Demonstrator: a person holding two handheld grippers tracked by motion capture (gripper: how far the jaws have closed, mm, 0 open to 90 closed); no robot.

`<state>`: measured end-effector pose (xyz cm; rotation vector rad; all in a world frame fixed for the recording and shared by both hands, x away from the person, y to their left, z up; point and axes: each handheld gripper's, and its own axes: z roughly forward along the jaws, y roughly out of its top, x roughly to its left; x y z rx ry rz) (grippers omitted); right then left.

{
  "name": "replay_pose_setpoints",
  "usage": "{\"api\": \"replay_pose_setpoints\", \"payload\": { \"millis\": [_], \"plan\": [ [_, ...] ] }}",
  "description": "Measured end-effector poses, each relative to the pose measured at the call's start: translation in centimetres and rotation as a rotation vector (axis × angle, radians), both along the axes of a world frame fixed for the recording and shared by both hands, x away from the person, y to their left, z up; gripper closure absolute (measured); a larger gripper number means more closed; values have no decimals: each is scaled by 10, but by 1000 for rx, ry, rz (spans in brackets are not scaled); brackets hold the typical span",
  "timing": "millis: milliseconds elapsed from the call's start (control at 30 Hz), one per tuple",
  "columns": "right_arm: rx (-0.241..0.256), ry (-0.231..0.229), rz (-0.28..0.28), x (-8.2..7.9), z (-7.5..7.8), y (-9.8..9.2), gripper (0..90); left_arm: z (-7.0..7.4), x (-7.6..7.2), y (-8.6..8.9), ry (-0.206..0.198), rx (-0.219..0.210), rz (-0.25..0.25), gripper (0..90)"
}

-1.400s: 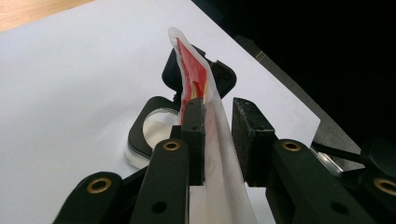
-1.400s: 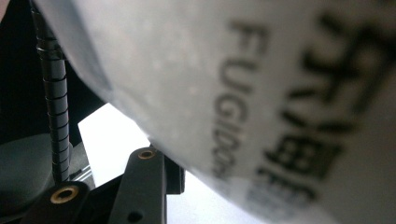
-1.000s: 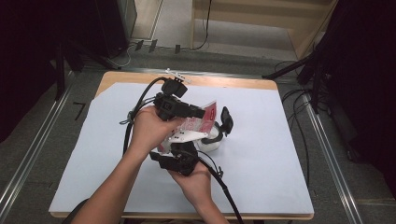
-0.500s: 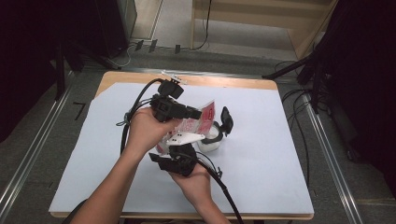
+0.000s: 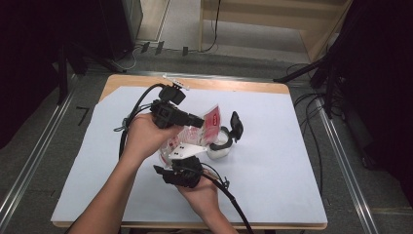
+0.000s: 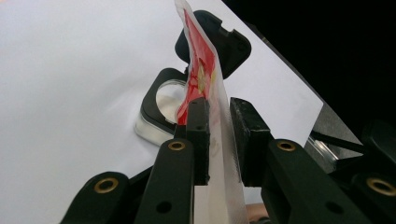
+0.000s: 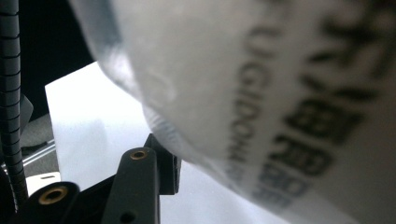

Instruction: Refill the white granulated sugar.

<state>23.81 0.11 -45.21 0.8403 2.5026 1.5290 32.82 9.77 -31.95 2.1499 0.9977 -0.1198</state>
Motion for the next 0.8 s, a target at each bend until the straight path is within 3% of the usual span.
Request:
{"api": "replay_pose_setpoints", "payload": {
  "millis": [367, 800],
  "plan": [
    [29, 26, -2, 1, -3, 0, 599, 0, -1, 0, -2, 3, -6, 805],
    [9, 26, 10, 1, -10, 0, 613, -3, -1, 4, 21, 29, -23, 809]
  ]
}}
